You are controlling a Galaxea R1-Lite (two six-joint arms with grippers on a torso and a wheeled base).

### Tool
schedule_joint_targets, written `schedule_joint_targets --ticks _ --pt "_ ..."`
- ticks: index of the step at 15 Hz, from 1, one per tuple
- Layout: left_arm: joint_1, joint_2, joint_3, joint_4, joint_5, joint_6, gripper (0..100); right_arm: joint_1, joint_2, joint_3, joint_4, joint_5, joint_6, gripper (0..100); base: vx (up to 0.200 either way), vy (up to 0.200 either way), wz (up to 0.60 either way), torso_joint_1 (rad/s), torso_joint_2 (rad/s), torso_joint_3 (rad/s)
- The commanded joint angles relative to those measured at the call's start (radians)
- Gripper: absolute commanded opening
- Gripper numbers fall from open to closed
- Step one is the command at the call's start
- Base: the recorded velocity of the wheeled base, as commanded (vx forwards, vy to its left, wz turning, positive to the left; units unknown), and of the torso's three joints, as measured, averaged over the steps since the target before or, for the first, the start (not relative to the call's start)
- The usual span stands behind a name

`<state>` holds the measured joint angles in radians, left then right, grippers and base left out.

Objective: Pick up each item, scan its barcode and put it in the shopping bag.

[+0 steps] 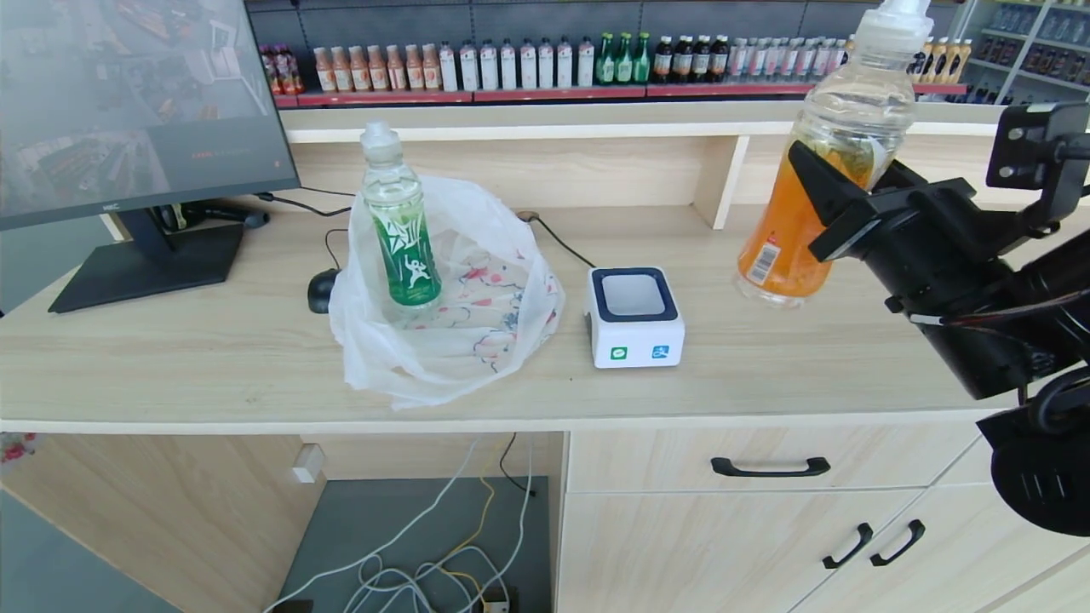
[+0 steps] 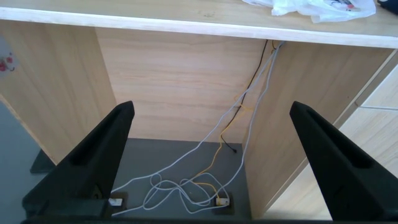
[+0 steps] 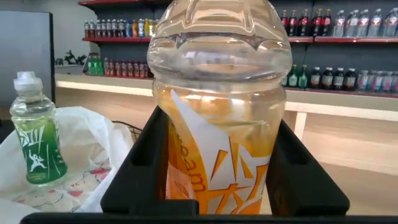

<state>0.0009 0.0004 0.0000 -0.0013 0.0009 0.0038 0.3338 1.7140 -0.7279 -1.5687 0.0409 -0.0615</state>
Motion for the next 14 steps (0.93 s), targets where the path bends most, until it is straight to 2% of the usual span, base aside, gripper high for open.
schedule_joint_targets --ticks 1,11,14 --pt "0.001 0.000 0.000 0.000 0.001 0.001 100 0.005 0.010 0.012 -0.002 -0.006 0.009 0 0.000 0.000 0.00 0.000 0.00 0.000" --pt "0.001 0.000 0.000 0.000 0.001 -0.002 100 0.047 0.010 0.031 -0.002 -0.006 0.031 0 0.000 0.000 0.00 0.000 0.00 0.000" --pt "0.001 0.000 0.000 0.000 0.001 -0.002 100 0.050 -0.001 0.033 -0.002 -0.006 0.031 0 0.000 0.200 0.00 0.001 0.00 0.001"
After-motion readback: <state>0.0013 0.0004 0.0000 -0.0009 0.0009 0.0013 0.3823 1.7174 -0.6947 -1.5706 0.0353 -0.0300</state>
